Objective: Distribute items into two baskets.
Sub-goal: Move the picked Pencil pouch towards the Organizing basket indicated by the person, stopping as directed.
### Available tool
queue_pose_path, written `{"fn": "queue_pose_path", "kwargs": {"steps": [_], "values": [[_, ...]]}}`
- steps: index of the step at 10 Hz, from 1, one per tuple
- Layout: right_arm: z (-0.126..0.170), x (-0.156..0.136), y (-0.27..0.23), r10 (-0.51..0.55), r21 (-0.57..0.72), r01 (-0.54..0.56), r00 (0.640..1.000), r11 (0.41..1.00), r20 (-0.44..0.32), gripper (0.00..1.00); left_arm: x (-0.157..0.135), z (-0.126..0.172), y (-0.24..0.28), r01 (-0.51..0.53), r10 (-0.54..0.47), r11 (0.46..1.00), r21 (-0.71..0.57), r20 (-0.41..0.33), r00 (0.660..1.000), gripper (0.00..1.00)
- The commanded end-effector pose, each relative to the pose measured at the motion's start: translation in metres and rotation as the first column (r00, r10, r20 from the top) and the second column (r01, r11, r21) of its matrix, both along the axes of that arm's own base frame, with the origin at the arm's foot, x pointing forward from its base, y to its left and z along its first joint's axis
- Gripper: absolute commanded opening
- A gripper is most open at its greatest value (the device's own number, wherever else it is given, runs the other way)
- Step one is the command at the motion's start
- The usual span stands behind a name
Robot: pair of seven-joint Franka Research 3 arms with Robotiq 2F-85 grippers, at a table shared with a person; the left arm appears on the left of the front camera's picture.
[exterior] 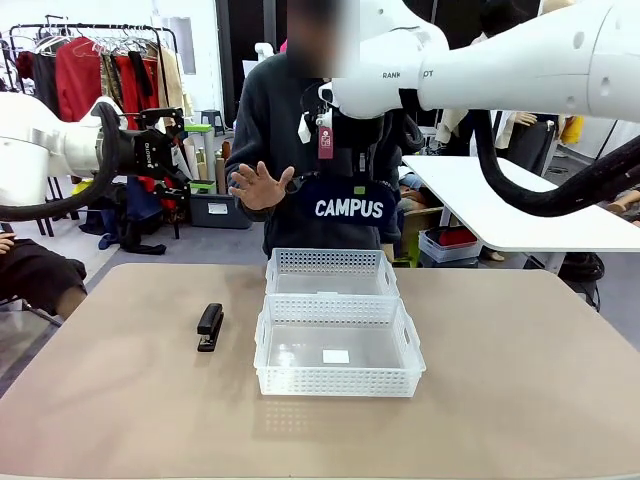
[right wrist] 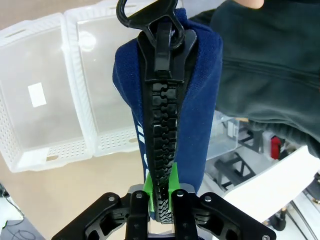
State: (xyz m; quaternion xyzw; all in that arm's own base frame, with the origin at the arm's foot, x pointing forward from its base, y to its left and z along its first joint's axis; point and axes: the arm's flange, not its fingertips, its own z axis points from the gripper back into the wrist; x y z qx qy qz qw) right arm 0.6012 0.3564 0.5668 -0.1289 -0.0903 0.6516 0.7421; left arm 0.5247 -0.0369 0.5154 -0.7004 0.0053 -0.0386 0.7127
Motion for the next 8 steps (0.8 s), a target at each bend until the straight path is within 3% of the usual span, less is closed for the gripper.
{"fn": "queue_pose_path", "kwargs": {"steps": [1,8], "values": [[0.004,0.0011,0.0008,0.012,0.007,-0.012,1.0,1.0,0.015,0.0,-0.0008,0.0007,0.0007,-0.002,0.002,1.0,-0.002,0.001,1.0,1.0],[0.004,0.0011,0.0008,0.012,0.007,-0.012,1.0,1.0,0.015,0.0,-0.0008,0.0007,0.0007,-0.002,0.002,1.0,-0.002,0.001,1.0,1.0]]}}
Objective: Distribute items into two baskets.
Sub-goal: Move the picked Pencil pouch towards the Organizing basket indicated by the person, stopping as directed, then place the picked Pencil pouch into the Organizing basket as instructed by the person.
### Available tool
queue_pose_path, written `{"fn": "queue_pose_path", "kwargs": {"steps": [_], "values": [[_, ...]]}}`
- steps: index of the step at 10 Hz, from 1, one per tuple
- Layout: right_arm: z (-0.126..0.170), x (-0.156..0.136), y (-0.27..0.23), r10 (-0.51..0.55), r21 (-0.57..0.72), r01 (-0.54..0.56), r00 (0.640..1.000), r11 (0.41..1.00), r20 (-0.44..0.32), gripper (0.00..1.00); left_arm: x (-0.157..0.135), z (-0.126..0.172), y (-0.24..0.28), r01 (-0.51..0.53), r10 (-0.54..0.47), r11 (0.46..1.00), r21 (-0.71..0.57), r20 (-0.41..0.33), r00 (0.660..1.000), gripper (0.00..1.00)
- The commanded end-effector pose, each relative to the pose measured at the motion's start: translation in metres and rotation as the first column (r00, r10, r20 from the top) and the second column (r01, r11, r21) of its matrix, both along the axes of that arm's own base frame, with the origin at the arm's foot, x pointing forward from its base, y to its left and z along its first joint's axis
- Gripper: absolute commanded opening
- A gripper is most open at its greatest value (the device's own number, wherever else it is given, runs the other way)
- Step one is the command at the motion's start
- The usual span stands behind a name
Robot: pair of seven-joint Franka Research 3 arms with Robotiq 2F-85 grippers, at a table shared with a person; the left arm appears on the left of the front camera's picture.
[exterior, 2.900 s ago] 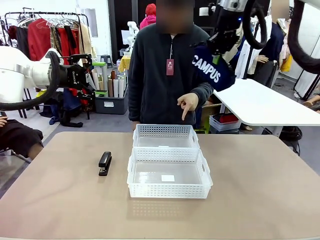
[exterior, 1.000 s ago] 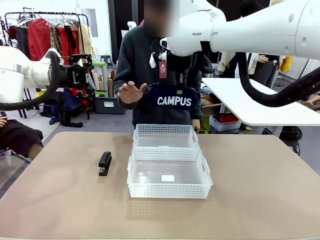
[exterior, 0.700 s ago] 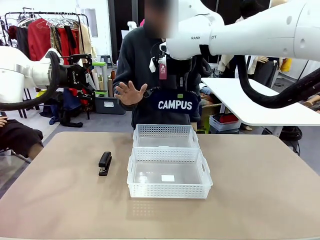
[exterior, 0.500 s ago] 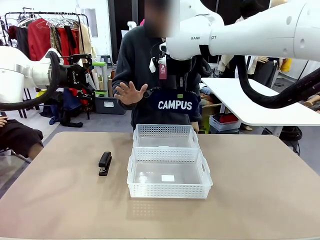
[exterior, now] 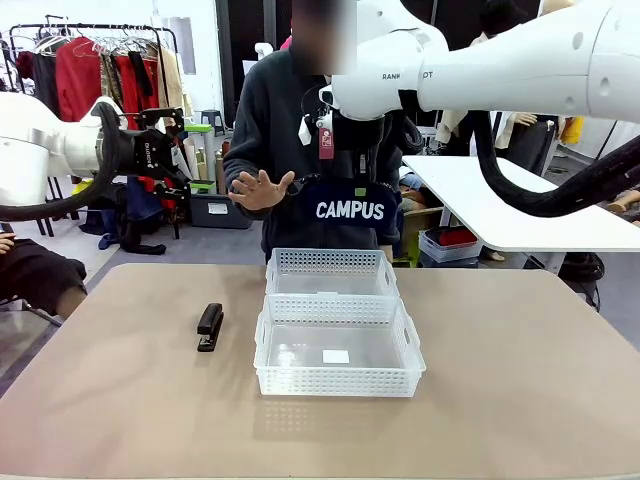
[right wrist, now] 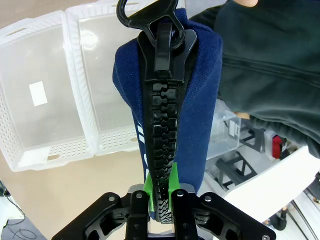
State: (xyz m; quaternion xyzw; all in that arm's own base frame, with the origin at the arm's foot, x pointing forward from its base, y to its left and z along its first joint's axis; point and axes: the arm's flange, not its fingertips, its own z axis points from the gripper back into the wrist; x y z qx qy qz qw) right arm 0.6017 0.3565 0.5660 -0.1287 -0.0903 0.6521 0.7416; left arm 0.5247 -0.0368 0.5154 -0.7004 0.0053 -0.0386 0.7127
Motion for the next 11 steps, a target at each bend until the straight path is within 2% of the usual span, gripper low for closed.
{"fn": "queue_pose_path", "kwargs": {"steps": [1,11], "values": [[0.0048,0.0006,0.0007,0.011,0.007,-0.011,1.0,1.0,0.015,0.0,-0.0008,0.0007,0.0007,-0.002,0.002,1.0,-0.002,0.001,1.0,1.0],[0.0048,0.0006,0.0007,0.011,0.007,-0.011,1.0,1.0,0.015,0.0,-0.0008,0.0007,0.0007,-0.002,0.002,1.0,-0.002,0.001,1.0,1.0]]}}
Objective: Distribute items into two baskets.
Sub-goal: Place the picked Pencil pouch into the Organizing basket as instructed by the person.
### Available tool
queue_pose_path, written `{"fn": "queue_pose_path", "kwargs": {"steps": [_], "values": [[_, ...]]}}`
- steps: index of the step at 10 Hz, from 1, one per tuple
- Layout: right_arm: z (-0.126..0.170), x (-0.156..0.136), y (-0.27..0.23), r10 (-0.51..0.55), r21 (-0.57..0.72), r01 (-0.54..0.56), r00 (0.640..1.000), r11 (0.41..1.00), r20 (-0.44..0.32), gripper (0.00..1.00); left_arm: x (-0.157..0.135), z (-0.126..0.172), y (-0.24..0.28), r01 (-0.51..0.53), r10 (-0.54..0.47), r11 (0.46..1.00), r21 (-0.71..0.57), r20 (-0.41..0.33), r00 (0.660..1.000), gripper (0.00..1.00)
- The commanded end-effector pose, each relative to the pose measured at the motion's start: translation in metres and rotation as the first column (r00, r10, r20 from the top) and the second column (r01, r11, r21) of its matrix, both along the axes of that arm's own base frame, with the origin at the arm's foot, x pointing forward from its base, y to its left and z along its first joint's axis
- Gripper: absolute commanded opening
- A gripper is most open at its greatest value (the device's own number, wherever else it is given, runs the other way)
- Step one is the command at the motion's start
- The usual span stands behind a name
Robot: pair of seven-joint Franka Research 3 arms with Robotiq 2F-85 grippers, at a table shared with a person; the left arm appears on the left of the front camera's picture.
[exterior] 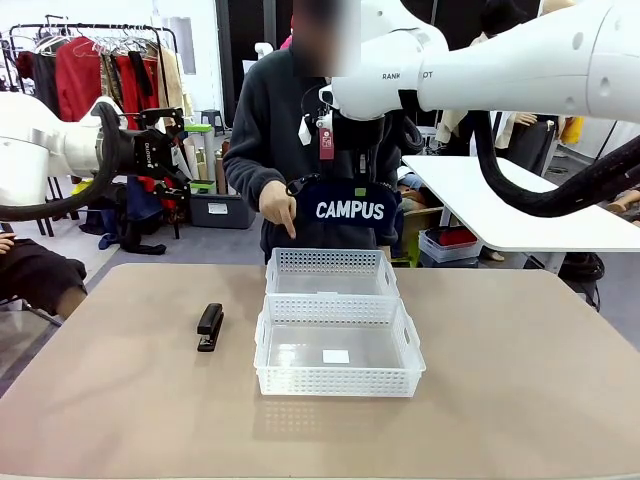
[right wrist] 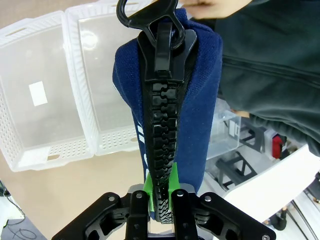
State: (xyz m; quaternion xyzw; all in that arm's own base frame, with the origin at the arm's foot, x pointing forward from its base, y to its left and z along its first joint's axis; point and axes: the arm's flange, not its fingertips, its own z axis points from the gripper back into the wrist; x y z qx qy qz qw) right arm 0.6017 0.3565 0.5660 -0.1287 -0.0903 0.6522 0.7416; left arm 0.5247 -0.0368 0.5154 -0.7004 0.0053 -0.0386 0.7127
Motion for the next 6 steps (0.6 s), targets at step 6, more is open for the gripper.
{"fn": "queue_pose_path", "kwargs": {"steps": [6], "values": [[0.0048,0.0006,0.0007,0.011,0.007,-0.011,1.0,1.0,0.015,0.0,-0.0008,0.0007,0.0007,-0.002,0.002,1.0,-0.002,0.001,1.0,1.0]]}}
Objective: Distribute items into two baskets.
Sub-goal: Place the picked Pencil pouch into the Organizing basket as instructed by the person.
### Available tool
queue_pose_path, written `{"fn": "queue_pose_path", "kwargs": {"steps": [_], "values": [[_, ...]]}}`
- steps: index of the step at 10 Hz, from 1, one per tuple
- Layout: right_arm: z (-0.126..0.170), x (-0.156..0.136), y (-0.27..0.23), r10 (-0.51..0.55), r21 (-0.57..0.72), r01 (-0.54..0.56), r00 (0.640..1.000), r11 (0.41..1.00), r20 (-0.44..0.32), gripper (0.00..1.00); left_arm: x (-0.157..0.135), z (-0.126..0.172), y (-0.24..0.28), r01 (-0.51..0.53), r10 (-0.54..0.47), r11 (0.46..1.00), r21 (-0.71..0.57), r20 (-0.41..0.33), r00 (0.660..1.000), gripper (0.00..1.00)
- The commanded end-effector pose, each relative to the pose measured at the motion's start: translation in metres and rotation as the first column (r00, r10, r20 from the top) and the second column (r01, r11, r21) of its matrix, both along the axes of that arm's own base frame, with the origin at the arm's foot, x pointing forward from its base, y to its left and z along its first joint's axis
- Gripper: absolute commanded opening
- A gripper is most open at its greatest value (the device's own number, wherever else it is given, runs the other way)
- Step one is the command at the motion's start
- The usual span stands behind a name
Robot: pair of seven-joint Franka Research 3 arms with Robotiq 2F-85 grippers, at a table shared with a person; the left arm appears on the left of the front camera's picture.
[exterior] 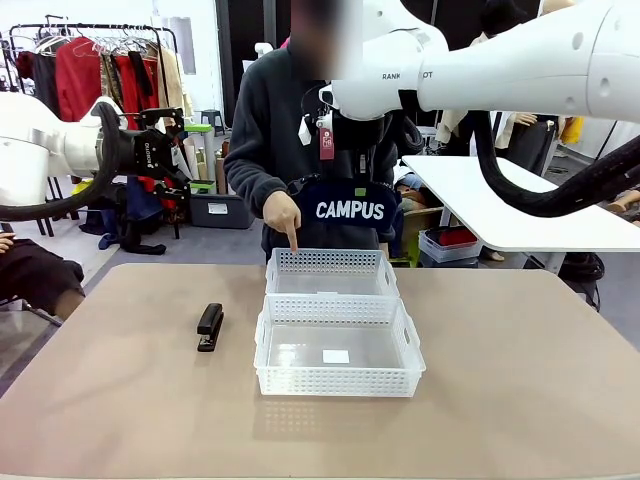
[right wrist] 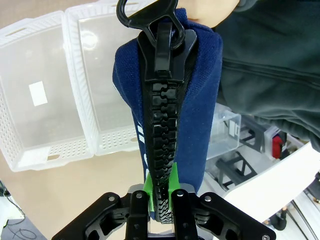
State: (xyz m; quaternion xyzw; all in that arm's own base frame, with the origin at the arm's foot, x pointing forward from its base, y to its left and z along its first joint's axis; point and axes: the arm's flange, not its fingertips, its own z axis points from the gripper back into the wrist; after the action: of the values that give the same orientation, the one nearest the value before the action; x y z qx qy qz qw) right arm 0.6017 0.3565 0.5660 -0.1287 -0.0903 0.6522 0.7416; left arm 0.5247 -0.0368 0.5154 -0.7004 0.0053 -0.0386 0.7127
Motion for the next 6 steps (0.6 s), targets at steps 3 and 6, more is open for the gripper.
{"fn": "queue_pose_path", "kwargs": {"steps": [3,6], "values": [[0.0048,0.0006,0.0007,0.011,0.007,-0.011,1.0,1.0,0.015,0.0,-0.0008,0.0007,0.0007,-0.002,0.002,1.0,-0.002,0.001,1.0,1.0],[0.0048,0.0006,0.0007,0.011,0.007,-0.011,1.0,1.0,0.015,0.0,-0.0008,0.0007,0.0007,-0.002,0.002,1.0,-0.002,0.001,1.0,1.0]]}}
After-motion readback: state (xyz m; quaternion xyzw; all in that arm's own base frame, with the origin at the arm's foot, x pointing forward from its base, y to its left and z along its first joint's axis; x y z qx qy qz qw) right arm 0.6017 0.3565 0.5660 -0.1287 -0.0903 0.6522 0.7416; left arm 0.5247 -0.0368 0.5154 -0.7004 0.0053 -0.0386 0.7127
